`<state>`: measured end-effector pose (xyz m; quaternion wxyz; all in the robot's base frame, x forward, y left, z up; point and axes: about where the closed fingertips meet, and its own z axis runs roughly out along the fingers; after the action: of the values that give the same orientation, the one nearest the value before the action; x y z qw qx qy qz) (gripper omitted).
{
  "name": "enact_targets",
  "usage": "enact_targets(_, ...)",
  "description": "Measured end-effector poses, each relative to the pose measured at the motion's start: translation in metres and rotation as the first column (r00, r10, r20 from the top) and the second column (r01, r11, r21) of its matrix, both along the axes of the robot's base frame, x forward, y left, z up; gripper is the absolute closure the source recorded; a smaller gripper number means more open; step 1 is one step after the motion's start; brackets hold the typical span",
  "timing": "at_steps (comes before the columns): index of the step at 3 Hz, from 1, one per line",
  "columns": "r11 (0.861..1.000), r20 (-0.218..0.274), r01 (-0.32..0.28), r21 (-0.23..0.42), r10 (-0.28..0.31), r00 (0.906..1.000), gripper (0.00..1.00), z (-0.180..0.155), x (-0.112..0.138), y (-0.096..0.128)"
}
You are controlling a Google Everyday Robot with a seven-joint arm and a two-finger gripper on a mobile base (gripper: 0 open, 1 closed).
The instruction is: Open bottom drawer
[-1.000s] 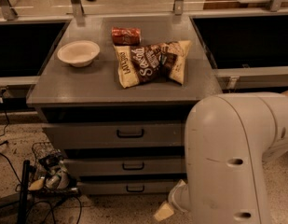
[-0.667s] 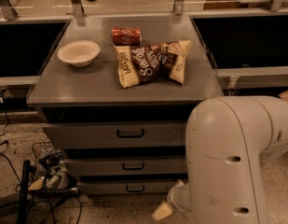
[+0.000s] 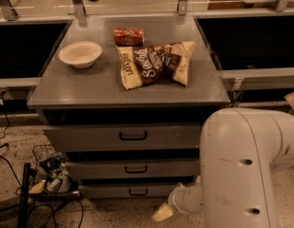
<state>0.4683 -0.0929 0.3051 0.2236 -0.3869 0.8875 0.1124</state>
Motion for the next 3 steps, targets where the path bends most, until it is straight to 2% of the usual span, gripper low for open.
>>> enact_targets(1,1.000,-0.027,-0.014,0.020,0.014,0.9995,0.00,-0.028,0.004,0.018)
enact_targets(2,1.000,-0.027,-0.014,0.020,0.014,0.9995,0.00,-0.028,0.004,0.018)
enact_targets(3,0.999,-0.008,0.035,0.031,-0.035,0.9994,0.00,-0.044,0.023,0.027)
